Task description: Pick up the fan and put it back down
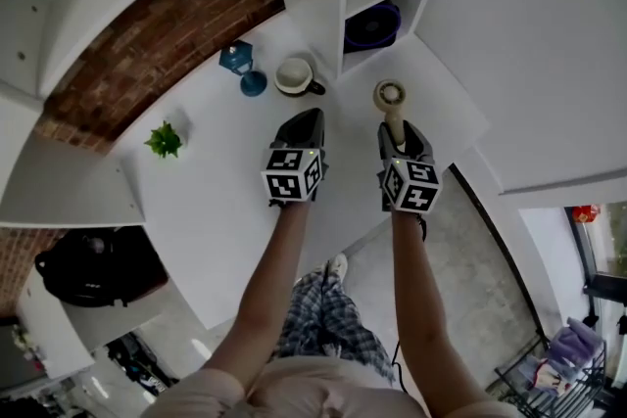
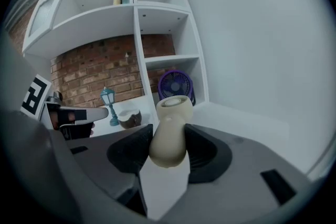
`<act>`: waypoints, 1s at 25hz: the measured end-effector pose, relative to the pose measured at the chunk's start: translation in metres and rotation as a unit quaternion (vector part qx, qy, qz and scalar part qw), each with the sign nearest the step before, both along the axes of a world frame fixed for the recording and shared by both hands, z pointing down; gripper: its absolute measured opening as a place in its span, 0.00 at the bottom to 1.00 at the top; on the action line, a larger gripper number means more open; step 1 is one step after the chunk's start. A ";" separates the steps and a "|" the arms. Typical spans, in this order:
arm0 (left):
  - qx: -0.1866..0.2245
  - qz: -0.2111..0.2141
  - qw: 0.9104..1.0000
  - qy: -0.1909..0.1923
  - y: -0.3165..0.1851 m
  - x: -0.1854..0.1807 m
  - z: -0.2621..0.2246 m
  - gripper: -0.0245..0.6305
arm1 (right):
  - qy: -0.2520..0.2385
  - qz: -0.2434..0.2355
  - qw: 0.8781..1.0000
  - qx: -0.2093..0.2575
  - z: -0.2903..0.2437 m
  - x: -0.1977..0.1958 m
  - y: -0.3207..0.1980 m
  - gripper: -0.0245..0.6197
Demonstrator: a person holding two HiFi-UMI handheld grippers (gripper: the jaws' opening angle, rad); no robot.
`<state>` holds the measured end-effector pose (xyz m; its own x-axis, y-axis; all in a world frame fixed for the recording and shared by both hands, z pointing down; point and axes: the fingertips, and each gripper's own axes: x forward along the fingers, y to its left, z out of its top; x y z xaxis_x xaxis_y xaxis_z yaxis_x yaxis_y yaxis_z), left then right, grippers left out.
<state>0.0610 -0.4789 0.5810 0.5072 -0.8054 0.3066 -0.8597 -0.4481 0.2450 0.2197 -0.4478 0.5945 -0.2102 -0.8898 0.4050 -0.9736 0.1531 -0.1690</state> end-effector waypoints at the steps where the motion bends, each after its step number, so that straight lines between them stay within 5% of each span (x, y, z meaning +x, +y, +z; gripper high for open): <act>1: -0.007 0.001 1.000 -0.001 -0.001 0.002 0.008 0.08 | 0.000 -0.002 1.000 -0.010 0.010 -0.001 -0.002 0.36; 16: -0.053 0.016 0.998 0.004 0.013 0.016 0.050 0.08 | 0.000 -0.023 0.987 -0.158 0.082 -0.009 0.000 0.37; 20: -0.056 0.014 0.998 0.001 0.017 0.012 0.051 0.08 | -0.006 -0.024 0.987 -0.158 0.080 -0.012 0.003 0.65; 25: -0.055 0.011 0.998 0.001 0.020 0.009 0.048 0.08 | -0.009 -0.017 0.989 -0.148 0.072 -0.007 0.005 0.73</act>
<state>0.0699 -0.4584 0.6291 0.5245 -0.7557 0.3922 -0.8498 -0.4361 0.2960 0.2127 -0.4433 0.6663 -0.2475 -0.7248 0.6430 -0.9652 0.1262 -0.2292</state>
